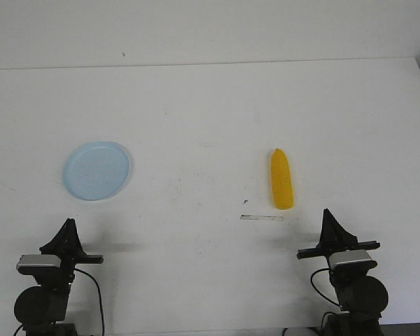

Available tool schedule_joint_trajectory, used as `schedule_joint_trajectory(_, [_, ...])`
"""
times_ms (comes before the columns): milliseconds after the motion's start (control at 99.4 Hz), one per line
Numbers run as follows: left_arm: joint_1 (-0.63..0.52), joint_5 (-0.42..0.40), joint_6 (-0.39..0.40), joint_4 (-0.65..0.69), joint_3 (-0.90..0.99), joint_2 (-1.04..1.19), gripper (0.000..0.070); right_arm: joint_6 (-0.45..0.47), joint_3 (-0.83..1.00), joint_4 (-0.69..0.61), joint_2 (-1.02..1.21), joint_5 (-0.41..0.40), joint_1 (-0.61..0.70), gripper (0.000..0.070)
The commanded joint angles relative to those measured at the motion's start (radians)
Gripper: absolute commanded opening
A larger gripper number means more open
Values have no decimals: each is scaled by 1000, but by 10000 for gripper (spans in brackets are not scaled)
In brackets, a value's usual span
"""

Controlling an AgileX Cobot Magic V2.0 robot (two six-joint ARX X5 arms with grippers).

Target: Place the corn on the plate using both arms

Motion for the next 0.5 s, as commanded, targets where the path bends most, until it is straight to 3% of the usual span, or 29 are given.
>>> schedule_joint_trajectory(0, [1,0,-2,16,-21,-2,1,12,-1,13,0,1,2,3])
schedule_joint_trajectory(312, [1,0,-2,26,-21,-2,1,12,-1,13,0,1,2,3])
schedule_joint_trajectory(493, [1,0,-11,148,-13,-2,1,12,-1,13,0,2,2,3])
